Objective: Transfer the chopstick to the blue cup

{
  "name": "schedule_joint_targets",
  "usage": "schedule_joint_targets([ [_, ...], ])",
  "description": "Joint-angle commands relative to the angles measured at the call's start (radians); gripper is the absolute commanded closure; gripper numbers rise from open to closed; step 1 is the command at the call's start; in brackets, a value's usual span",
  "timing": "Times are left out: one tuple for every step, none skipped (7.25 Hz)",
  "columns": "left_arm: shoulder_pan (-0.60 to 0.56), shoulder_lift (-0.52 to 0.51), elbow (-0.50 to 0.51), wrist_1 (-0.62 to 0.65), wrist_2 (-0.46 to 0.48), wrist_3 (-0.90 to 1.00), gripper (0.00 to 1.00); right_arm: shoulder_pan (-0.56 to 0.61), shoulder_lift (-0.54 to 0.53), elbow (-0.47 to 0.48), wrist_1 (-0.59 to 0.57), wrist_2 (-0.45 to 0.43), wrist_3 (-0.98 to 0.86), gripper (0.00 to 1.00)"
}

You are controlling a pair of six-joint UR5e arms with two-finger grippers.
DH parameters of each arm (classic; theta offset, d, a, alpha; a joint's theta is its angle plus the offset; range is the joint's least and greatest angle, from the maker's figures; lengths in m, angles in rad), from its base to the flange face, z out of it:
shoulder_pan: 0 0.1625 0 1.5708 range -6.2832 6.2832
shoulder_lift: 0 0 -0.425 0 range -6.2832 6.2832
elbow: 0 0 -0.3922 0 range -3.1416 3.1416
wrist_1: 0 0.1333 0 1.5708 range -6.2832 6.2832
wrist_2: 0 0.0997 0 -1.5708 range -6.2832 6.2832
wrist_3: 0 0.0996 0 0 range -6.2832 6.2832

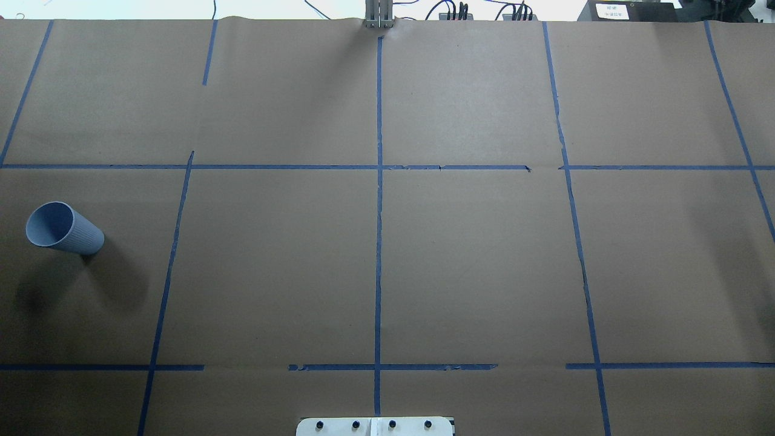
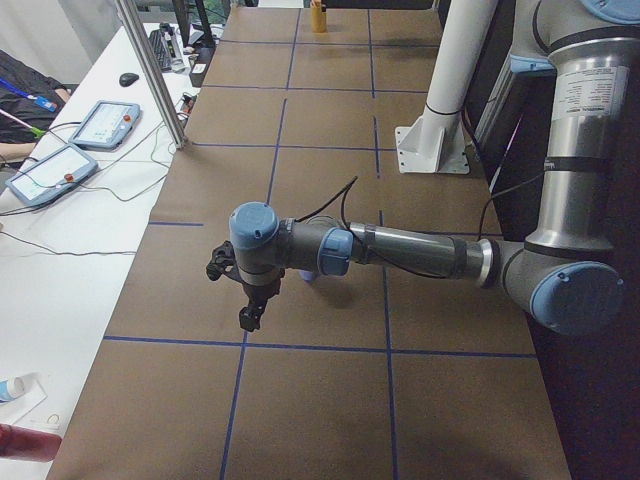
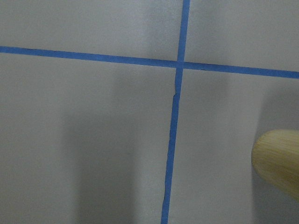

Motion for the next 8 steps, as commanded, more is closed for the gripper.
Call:
schedule_joint_targets([
  [0.068,-0.004,-0.013,-0.074,-0.088,-0.152,0.0,0.0,0.0,-0.001,-0.001,0.0,0.0,0.0],
  [0.135,-0.003,-0.025,-0.105,-0.1,-0.306,0.0,0.0,0.0,0.002,0.0,0.0,0.0,0.0],
  [0.186,0.002,-0.026,-0.208,-0.101,-0.487,0.0,0.0,0.0,0.002,0.0,0.0,0.0,0.0],
  [0.252,0.046,-0.028,-0.345,-0.094,-0.658,0.0,0.0,0.0,0.004,0.0,0.0,0.002,0.0],
  [0.312,0.078,-0.027,-0.457,-0.072,-0.788,0.0,0.0,0.0,0.004,0.0,0.0,0.002,0.0],
  [0.352,0.08,-0.026,-0.488,-0.046,-0.869,0.0,0.0,0.0,0.002,-0.001,0.0,0.002,0.0],
  [0.38,0.08,-0.026,-0.49,-0.032,-0.9,0.0,0.0,0.0,0.002,-0.001,0.0,0.0,0.0],
  [0.415,0.081,-0.026,-0.489,-0.018,-0.932,0.0,0.0,0.0,0.002,-0.001,0.002,0.002,0.0],
])
